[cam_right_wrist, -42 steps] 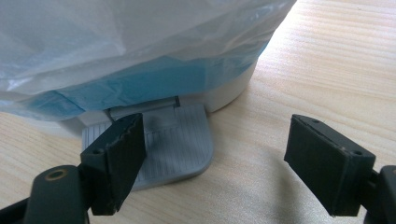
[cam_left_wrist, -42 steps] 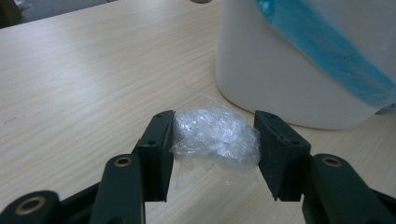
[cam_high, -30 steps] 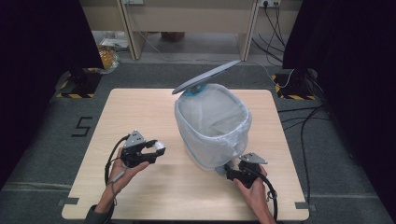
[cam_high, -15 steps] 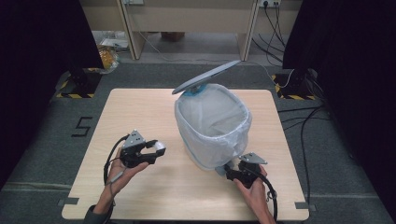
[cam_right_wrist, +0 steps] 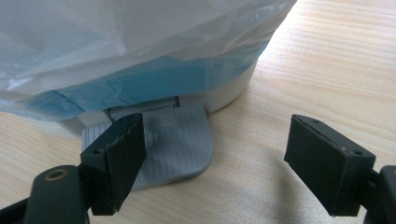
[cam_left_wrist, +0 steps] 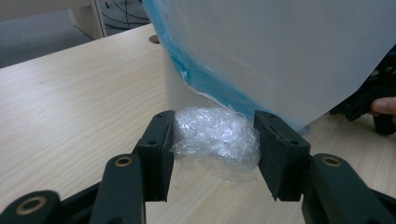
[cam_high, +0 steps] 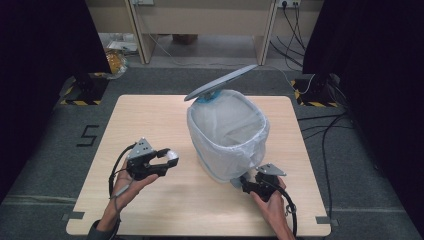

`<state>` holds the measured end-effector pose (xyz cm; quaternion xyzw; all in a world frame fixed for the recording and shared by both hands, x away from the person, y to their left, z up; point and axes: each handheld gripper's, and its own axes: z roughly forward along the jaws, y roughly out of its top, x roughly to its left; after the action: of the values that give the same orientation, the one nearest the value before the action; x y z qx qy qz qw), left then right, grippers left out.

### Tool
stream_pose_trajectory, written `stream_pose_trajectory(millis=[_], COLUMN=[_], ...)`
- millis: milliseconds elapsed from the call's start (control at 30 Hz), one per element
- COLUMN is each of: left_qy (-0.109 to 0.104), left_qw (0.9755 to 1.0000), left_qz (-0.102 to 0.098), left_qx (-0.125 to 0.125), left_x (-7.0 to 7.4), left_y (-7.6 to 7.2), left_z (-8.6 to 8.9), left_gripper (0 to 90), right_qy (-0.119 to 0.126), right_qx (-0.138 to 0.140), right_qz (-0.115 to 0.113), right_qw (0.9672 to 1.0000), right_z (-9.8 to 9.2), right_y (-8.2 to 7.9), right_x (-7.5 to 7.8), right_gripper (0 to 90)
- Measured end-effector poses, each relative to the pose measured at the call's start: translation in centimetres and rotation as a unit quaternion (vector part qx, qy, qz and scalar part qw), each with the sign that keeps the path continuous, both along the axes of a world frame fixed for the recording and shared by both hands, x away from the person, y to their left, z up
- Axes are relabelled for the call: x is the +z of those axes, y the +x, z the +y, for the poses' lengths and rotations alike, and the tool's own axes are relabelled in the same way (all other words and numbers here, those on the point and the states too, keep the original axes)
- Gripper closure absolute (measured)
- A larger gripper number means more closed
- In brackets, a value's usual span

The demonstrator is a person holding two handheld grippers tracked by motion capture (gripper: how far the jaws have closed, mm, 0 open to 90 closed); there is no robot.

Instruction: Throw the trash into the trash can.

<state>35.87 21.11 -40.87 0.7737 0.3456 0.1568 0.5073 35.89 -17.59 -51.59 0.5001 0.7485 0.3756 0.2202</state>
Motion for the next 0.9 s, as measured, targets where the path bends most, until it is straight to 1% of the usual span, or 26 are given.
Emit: stream_pose_trajectory(millis=[100,267,400,500,567,600,700,800,833,867,900], left_qy=[-0.005,-0.001,-0.008,-0.015,-0.019,-0.019,-0.025,-0.013,-0.013,-0.019,-0.019], left_qw=[1.0,0.9998,0.9994,0.999,0.9988,0.9988,0.9983,0.9983,0.9981,0.9979,0.9978], left_qz=[-0.004,-0.013,-0.023,-0.025,-0.026,-0.026,-0.025,-0.033,-0.035,-0.032,-0.034], left_qx=[-0.004,-0.015,-0.024,-0.032,-0.038,-0.038,-0.046,-0.046,-0.048,-0.052,-0.054], left_x=[0.7,2.2,3.5,4.4,4.8,4.8,5.6,6.3,6.5,6.7,7.0], left_y=[-0.1,-0.1,-0.2,-0.2,-0.1,-0.1,0.0,0.1,0.1,0.2,0.2], left_z=[-0.1,-0.5,-0.6,-0.6,-0.7,-0.7,-0.8,-1.0,-1.0,-1.1,-1.1], left_gripper=[49.5,49.4,49.4,49.4,49.4,49.4,49.4,49.5,49.4,49.4,49.4], right_qy=[0.0,0.001,0.002,0.001,0.001,0.002,0.003,0.003,0.002,0.002,0.002], right_qx=[0.0,-0.001,-0.001,-0.001,-0.001,-0.001,-0.001,-0.001,-0.001,-0.001,0.0], right_qz=[0.0,0.001,0.002,0.001,0.001,0.001,0.002,0.003,0.002,0.002,0.002], right_qw=[1.0,1.0,1.0,1.0,1.0,1.0,1.0,1.0,1.0,1.0,1.0], right_z=[0.0,0.0,0.0,0.0,0.0,0.0,0.0,0.0,0.0,0.0,0.0], right_y=[0.0,0.0,0.0,0.0,0.0,0.0,0.0,0.0,0.0,0.0,0.0], right_x=[0.0,0.0,0.0,0.0,0.0,0.0,0.0,0.0,0.0,0.0,0.0], right_gripper=[20.1,20.1,20.1,20.2,20.2,20.1,20.1,20.1,20.2,20.2,20.2])
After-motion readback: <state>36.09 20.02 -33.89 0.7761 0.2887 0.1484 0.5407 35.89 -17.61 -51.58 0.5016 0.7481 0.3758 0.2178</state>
